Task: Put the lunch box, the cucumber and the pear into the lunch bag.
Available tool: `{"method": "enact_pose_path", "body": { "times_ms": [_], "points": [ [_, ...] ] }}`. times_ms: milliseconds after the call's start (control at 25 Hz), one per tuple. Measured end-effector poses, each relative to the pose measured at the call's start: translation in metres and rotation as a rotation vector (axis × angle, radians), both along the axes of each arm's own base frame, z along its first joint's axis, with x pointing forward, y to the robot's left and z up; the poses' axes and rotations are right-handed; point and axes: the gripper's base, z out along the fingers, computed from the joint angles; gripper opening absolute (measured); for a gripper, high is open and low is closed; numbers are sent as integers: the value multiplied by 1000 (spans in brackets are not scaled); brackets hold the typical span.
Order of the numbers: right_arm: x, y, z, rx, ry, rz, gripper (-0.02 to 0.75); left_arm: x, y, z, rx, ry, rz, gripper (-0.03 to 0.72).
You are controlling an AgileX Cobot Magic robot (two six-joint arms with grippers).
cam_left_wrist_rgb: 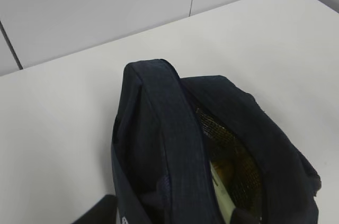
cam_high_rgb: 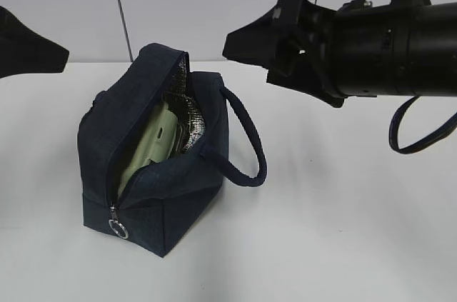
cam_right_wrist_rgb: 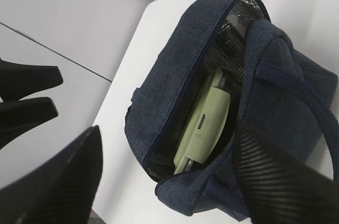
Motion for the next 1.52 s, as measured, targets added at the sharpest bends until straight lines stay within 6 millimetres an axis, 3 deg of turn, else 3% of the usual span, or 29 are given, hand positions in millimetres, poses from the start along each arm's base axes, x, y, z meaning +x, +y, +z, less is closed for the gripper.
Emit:
{"method": "enact_pose_path", "body": {
  "times_ms": [440, 680, 1120, 1520],
  "points": [
    [0, 2, 3, 68, 18, -3, 589, -3, -1, -1, -9, 28, -13, 385],
    [-4, 5, 0, -138, -230, 143, 535, -3, -2, -1, -15, 36, -17, 384],
    [-22, -8, -61, -550, -400, 286, 403, -5, -2, -3, -12, 59, -30, 379],
    [-37, -13, -84, -561, -378, 343, 312, -6, -2, -3, -10, 64, -33, 379]
  ]
}}
